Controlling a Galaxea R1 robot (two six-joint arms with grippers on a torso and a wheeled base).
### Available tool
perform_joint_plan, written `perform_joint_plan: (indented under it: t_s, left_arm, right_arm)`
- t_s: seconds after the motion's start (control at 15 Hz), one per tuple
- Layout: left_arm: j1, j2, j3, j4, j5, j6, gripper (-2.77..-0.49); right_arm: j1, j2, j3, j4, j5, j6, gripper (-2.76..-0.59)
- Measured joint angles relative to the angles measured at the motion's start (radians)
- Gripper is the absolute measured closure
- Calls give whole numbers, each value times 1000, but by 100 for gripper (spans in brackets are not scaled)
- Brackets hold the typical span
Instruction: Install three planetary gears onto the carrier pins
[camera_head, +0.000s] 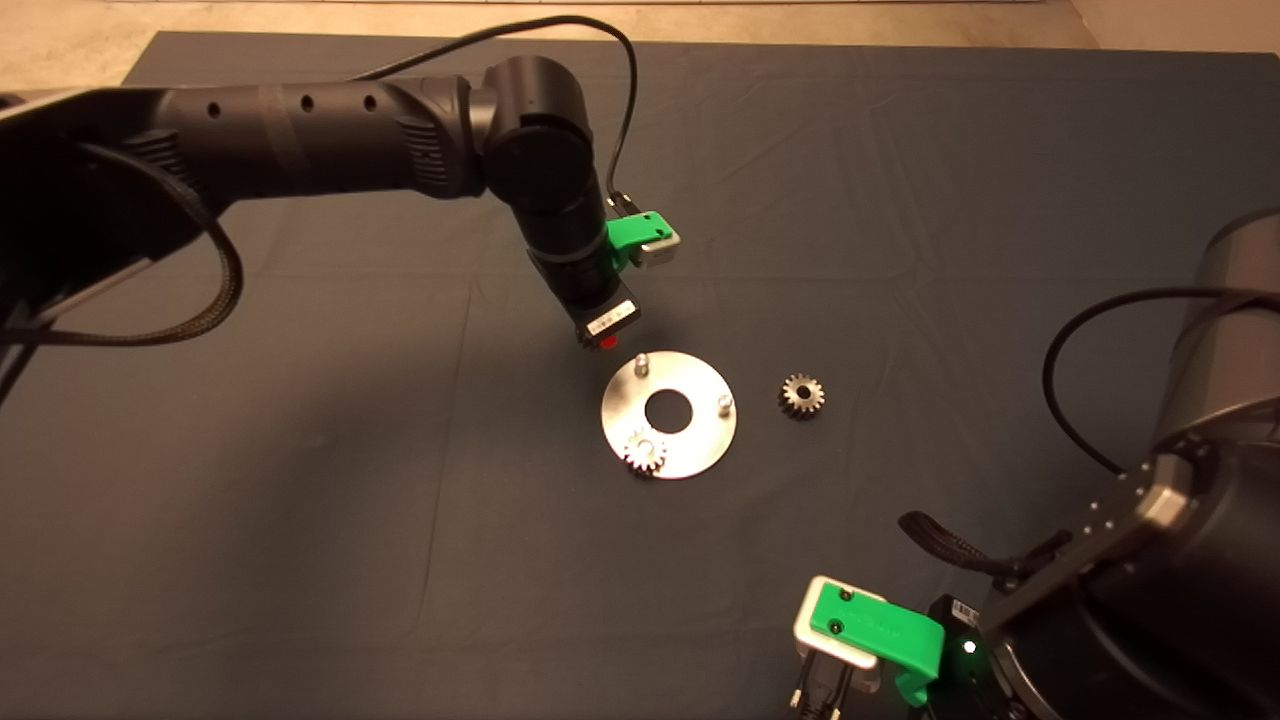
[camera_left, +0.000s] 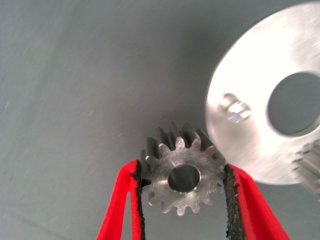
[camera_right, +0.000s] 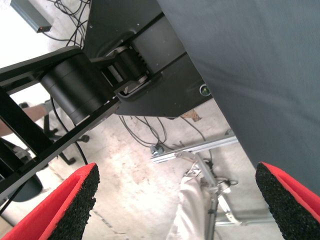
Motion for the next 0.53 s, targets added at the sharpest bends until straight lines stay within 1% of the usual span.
perform_joint_plan:
  t_s: [0.2,0.27,0.33,0.4,0.53]
  left_arm:
    - [0,2,1,0,-1,-1,-70]
    - [0,1,1,0,6,-1,-70]
    - [0,2,1,-1,6,-2,-70]
    - [0,3,1,-5,4,-2,-70]
    - [-1,8,1,-9,4,-2,-70]
  right_arm:
    - [-11,-55,0,1,-2,0,-233]
    - [-12,-69,0,1,-1,0,-233]
    - [-13,-81,0,1,-1,-1,-233]
    - [-19,-92,0,1,-1,-1,-233]
    - [-42,-110,3,2,-1,-1,-233]
